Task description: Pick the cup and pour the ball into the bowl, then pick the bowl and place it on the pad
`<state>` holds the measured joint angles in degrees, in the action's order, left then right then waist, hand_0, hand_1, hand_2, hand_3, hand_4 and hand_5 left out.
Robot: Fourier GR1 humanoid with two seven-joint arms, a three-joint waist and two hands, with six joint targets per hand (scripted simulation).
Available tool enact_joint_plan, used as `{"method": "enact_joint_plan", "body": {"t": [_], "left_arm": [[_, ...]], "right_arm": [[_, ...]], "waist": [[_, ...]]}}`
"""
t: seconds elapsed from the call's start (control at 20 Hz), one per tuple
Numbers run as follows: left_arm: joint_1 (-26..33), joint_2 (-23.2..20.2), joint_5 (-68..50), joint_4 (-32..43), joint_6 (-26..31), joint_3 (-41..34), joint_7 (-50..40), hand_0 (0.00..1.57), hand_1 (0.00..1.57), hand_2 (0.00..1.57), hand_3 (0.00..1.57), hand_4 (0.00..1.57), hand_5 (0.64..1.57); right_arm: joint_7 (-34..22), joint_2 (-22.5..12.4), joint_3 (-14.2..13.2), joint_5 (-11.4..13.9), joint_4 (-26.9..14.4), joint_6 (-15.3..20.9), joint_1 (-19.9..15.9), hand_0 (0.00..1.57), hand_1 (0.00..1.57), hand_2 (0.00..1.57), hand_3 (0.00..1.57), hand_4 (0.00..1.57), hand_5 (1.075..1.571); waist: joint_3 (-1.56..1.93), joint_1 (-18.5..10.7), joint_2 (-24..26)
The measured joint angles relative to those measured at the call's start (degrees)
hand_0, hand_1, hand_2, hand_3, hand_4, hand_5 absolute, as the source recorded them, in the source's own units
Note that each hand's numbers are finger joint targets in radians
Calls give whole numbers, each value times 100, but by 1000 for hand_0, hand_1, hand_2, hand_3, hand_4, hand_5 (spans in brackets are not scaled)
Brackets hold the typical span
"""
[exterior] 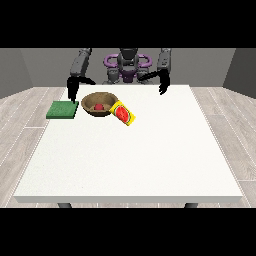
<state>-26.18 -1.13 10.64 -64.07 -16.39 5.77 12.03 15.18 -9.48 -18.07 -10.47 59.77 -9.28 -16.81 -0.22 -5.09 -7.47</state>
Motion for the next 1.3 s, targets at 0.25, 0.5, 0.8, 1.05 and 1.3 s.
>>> {"method": "enact_joint_plan", "body": {"t": [0.25,0.5,0.8,1.05,1.3], "left_arm": [[196,-210,-340,-242,559,-192,201,0,0,0,0,0,1565],[336,-404,-449,-552,880,-326,118,0,0,0,0,0,1565],[274,-575,-535,-769,1103,-514,202,0,0,0,0,0,1566],[392,-639,-563,-991,1232,-565,120,0,0,0,0,0,1566],[316,-650,-586,-1222,1311,-518,116,0,0,0,0,519,1557]], "right_arm": [[248,43,-34,37,-629,232,-286,0,0,0,0,259,1567],[592,-29,-75,45,-1378,341,-589,0,0,0,0,194,1561],[1181,-117,-111,45,-2129,299,-927,0,0,0,0,142,1564],[1405,-56,-123,5,-2558,386,-1088,0,0,0,0,464,1547],[1546,-97,-163,122,-2543,1017,-906,1571,1571,1571,1506,893,1526]], "waist": [[17,-96,-1],[23,-148,3],[25,-189,-308],[8,-257,-304],[-137,-464,-382]]}}
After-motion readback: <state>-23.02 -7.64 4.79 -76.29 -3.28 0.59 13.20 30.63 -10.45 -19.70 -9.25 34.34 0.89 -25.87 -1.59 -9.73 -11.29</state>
